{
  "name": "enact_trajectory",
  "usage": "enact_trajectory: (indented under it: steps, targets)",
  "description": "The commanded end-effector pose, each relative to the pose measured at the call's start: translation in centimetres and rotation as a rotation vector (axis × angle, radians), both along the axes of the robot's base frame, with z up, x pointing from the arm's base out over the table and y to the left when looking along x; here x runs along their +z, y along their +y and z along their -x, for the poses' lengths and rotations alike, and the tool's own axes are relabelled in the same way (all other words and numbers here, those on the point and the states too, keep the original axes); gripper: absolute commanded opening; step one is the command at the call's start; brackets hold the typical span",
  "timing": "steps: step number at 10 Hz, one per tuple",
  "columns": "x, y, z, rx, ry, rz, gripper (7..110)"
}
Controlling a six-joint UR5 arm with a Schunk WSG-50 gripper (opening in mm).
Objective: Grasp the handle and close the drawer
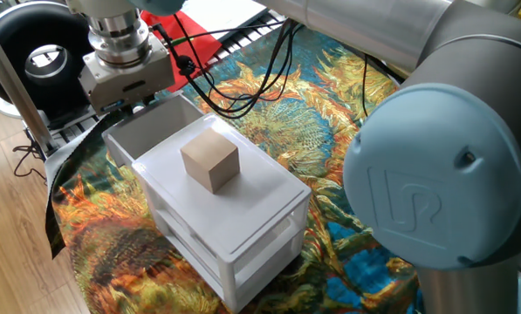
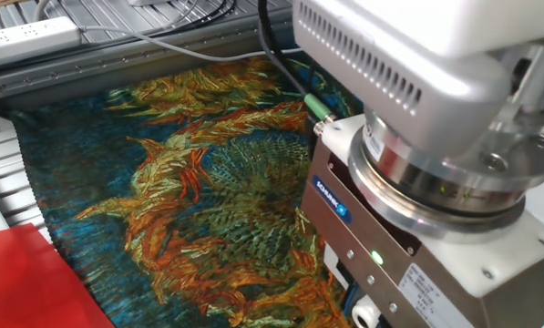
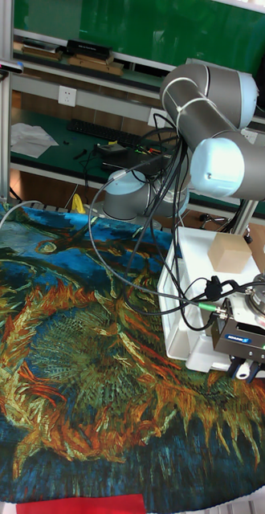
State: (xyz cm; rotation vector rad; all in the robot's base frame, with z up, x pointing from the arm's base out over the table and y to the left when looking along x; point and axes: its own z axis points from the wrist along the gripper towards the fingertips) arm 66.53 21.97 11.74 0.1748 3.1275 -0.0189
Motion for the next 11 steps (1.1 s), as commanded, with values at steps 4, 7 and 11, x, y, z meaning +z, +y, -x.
enact_trajectory:
  steps: [4, 7, 11]
  targets:
    - [0.36, 0.29, 0.63, -0.001, 0.017, -0.006, 7]
    - [0.68, 0.15, 0.87, 0.002, 0.019, -0.003, 7]
    - [1.11, -0.08, 1.2, 0.017, 0.019, 0.0, 7]
